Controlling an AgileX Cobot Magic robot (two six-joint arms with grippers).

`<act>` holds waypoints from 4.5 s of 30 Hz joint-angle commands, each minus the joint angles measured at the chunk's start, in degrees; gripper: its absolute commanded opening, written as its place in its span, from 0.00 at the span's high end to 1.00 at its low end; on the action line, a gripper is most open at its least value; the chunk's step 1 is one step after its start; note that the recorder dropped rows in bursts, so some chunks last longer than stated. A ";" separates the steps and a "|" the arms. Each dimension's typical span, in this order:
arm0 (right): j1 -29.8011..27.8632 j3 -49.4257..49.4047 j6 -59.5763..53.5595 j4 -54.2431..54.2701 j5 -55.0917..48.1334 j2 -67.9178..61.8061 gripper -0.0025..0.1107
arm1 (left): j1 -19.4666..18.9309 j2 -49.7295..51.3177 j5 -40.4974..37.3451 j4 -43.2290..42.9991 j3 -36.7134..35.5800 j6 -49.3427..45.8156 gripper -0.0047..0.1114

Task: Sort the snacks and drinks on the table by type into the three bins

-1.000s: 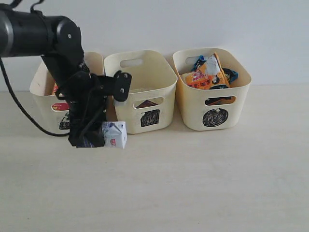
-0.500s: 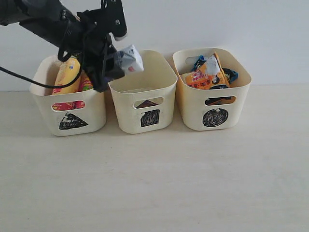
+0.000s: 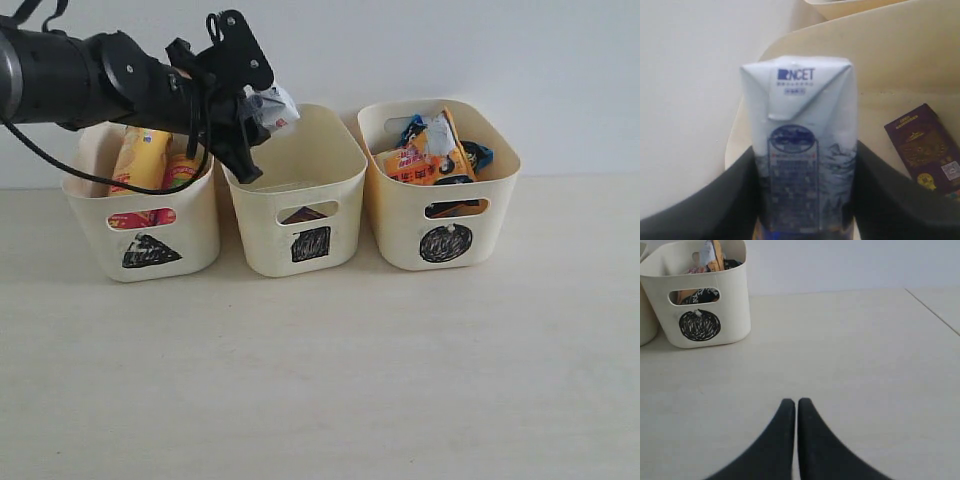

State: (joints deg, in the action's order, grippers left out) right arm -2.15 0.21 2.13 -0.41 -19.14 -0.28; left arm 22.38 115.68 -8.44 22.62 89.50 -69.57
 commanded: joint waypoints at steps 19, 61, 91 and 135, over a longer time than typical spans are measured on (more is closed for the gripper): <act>-0.16 -0.21 0.32 -0.19 0.23 0.28 0.98 | 0.27 2.72 11.21 2.41 -0.11 2.84 0.26; -0.16 -0.21 0.32 -0.19 0.23 0.28 0.98 | -6.95 -23.46 -39.00 -34.44 -6.69 59.37 0.92; -0.16 -0.21 0.32 -0.19 0.23 0.28 0.98 | -6.95 -59.96 -43.62 -24.96 -35.49 64.86 0.92; -0.16 -0.21 0.32 -0.19 0.23 0.28 0.98 | -12.61 -114.16 -4.04 -23.14 -83.86 67.14 0.92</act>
State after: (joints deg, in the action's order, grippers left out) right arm -2.15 0.21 2.13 -0.41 -19.14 -0.28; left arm 9.95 4.80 -12.52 0.75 7.01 -4.72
